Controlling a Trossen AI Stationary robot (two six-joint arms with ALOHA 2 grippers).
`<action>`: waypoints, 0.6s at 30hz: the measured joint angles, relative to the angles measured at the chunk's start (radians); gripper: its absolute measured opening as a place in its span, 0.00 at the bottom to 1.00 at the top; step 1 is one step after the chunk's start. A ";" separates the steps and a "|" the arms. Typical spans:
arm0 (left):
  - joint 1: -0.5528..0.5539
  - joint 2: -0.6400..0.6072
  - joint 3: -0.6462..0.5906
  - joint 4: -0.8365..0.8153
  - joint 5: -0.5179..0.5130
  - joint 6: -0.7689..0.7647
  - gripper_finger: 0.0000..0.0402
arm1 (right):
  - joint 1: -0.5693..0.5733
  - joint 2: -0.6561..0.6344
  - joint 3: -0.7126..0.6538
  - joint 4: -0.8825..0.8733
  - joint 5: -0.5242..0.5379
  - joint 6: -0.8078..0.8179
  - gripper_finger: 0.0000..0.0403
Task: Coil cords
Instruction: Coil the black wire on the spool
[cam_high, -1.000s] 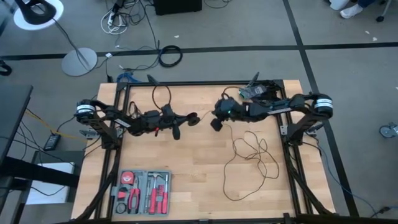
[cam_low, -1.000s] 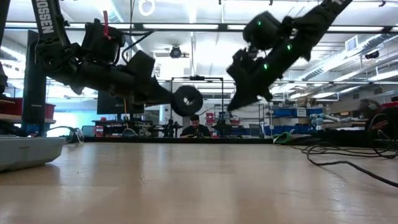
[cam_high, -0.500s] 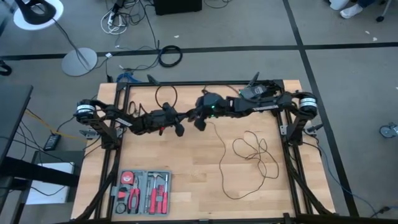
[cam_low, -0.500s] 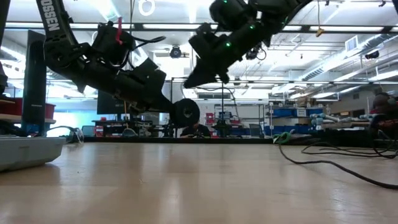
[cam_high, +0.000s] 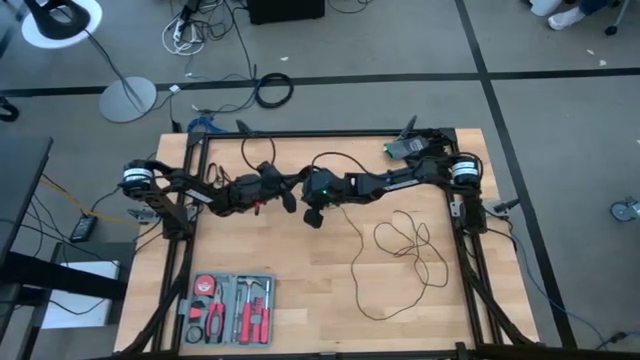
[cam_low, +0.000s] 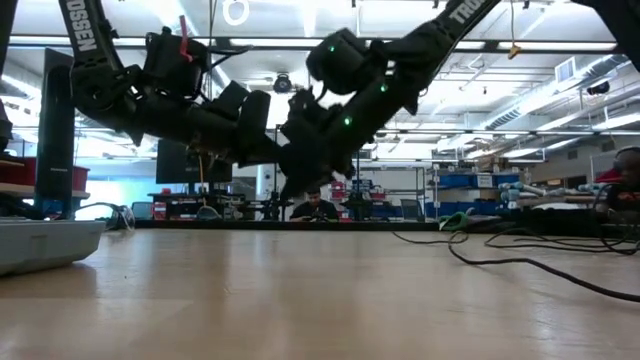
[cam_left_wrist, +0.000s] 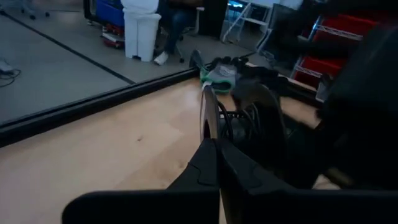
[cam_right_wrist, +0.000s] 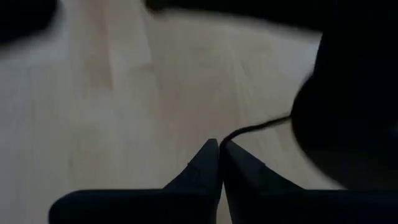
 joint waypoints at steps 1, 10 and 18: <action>0.000 0.000 -0.002 0.012 0.000 -0.001 0.00 | 0.001 0.006 -0.006 0.000 -0.012 0.005 0.06; -0.002 -0.001 -0.140 0.283 0.027 -0.039 0.00 | 0.019 0.009 -0.214 0.305 -0.056 0.088 0.07; -0.002 -0.001 -0.209 0.350 0.027 -0.053 0.00 | 0.047 0.008 -0.439 0.782 -0.054 0.147 0.08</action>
